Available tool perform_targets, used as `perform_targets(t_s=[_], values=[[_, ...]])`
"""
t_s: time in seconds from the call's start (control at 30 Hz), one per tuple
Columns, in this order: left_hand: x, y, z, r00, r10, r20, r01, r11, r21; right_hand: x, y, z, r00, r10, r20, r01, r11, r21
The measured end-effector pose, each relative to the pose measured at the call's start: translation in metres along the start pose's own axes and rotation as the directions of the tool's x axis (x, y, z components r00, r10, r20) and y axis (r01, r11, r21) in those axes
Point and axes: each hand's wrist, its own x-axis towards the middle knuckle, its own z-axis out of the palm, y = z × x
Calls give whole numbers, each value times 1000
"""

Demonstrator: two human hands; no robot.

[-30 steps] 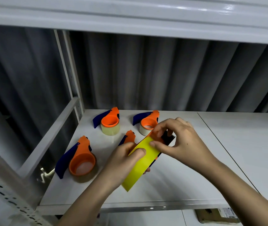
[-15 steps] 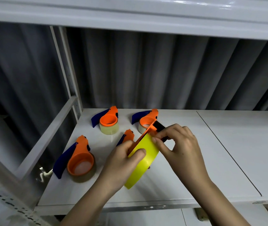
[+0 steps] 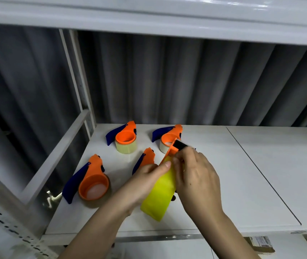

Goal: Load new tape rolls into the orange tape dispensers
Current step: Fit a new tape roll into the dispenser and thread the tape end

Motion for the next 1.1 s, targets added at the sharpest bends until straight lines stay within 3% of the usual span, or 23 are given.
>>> perform_targets(t_s=[0.17, 0.33, 0.53, 0.7, 0.8, 1.1], values=[[4, -3, 2, 997, 18, -75, -11, 996, 91, 2, 5, 6, 996, 61, -65, -58, 998, 39], [-2, -4, 10, 969, 149, -200, -105, 971, 216, 6, 11, 9, 986, -91, -137, 78, 992, -95], [-10, 4, 8, 974, 161, -160, -108, 949, 296, 11, 23, 14, 983, -52, -173, 15, 979, -205], [-16, 6, 5, 983, 142, -116, -103, 951, 291, 23, 36, 7, 986, -7, -165, -19, 988, -154], [-20, 8, 5, 989, 135, -66, -109, 947, 301, 33, 48, 0, 993, 48, -105, -51, 998, -30], [-29, 22, 3, 998, 68, -2, -66, 976, 208, 51, 63, -20, 986, -80, 145, 36, 957, 287]])
